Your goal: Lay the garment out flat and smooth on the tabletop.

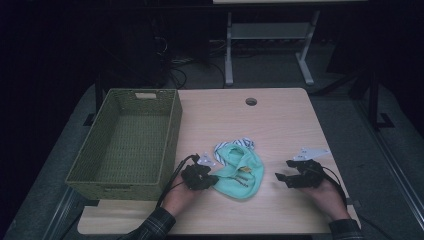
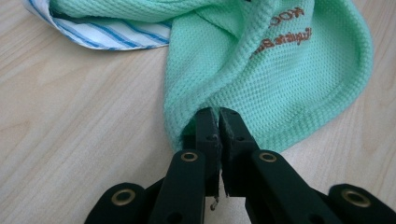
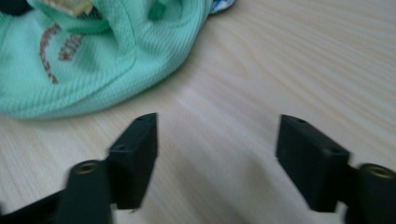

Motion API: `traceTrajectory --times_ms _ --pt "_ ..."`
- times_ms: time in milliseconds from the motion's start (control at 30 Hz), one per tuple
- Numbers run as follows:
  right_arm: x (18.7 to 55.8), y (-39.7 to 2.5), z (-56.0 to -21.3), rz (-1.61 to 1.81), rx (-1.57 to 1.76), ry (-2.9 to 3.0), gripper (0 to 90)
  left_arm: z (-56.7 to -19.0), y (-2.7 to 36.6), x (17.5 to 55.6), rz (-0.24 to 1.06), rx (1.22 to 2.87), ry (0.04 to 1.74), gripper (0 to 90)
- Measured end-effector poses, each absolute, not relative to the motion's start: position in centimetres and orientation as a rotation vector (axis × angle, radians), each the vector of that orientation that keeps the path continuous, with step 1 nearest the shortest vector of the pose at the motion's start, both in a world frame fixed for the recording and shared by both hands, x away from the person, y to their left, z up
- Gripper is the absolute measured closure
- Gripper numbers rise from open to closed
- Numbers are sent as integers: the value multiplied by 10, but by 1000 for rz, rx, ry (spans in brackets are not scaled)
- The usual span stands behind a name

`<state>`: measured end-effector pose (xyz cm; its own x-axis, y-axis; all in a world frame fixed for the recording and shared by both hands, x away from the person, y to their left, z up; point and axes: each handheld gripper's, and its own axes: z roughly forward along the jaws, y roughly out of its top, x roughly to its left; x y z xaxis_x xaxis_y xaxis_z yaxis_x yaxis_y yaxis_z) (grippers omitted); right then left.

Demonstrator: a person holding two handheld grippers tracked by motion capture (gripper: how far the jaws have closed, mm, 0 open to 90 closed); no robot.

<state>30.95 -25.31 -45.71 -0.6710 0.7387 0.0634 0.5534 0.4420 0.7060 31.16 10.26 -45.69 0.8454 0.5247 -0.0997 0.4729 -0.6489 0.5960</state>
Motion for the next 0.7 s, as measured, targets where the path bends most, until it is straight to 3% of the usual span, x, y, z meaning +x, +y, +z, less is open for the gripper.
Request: traceTrajectory --times_ms 700 --pt "365 -223 -433 1143 1076 2469 534 -456 102 314 86 2403 727 887"
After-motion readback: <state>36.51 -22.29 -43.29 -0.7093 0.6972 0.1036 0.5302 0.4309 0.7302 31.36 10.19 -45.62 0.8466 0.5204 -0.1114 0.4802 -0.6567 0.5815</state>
